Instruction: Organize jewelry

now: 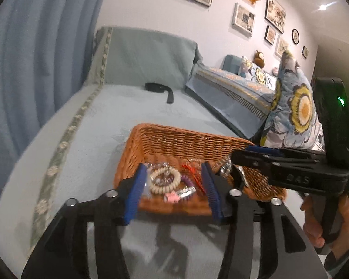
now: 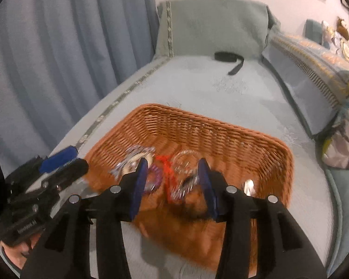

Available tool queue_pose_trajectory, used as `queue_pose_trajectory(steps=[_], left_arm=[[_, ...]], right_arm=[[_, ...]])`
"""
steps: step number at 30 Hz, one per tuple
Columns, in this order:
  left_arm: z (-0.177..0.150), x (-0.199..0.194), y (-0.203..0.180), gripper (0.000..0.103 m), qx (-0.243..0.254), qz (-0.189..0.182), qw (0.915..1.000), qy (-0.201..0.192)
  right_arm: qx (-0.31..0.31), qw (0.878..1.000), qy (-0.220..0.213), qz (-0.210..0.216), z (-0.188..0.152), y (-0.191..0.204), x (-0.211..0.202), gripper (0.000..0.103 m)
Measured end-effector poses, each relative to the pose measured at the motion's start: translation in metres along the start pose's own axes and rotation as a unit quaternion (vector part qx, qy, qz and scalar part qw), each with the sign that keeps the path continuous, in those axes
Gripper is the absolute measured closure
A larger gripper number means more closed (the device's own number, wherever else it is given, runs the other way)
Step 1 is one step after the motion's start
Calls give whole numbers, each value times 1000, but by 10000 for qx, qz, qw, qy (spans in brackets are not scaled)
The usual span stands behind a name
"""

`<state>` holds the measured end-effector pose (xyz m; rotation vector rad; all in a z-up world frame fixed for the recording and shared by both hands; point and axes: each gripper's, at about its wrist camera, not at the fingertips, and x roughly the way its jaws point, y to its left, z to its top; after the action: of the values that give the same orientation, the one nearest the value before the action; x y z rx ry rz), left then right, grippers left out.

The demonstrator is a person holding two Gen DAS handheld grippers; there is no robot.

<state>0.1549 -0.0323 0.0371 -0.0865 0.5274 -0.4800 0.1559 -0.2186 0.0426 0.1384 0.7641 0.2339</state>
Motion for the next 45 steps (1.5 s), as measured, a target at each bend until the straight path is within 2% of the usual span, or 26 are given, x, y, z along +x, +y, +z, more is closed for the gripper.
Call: queue_pose_trajectory(steps=[2, 4, 9, 11, 13, 15, 17, 21, 28, 35, 45], left_arm=[[-11, -27, -5, 41, -9, 100, 9998, -149], [-25, -53, -12, 37, 2, 249, 9993, -274], [-55, -98, -29, 23, 157, 746, 9952, -612], [-67, -114, -34, 20, 163, 939, 9925, -771], [-79, -124, -36, 18, 61, 1189, 9888, -903], [-84, -128, -35, 18, 1, 1354, 9859, -982], [-89, -129, -37, 18, 42, 1505, 9828, -1073], [-100, -125, -44, 16, 224, 1738, 9773, -1190], [-106, -113, -44, 14, 207, 1851, 9769, -1046], [-108, -113, -43, 10, 166, 1915, 9757, -1055], [-108, -113, -47, 9, 224, 1989, 9740, -1061]], right_arm=[[19, 9998, -200, -43, -19, 6, -22, 57], [116, 9991, -399, -121, -43, 9, -45, 44], [324, 9955, -783, -420, -92, 13, -84, 42], [392, 9931, -991, -494, -106, 13, -97, 40], [445, 9887, -1335, -508, -122, 12, -111, 32], [455, 9821, -1676, -724, -139, 9, -121, 26], [487, 9807, -1737, -754, -146, 6, -122, 25], [214, 9781, -1831, -968, -151, 12, -118, 25], [-47, 9750, -1918, -1117, -159, 27, -106, 25], [240, 9755, -1911, -1065, -157, 15, -105, 25], [139, 9742, -1932, -1163, -158, 21, -104, 25]])
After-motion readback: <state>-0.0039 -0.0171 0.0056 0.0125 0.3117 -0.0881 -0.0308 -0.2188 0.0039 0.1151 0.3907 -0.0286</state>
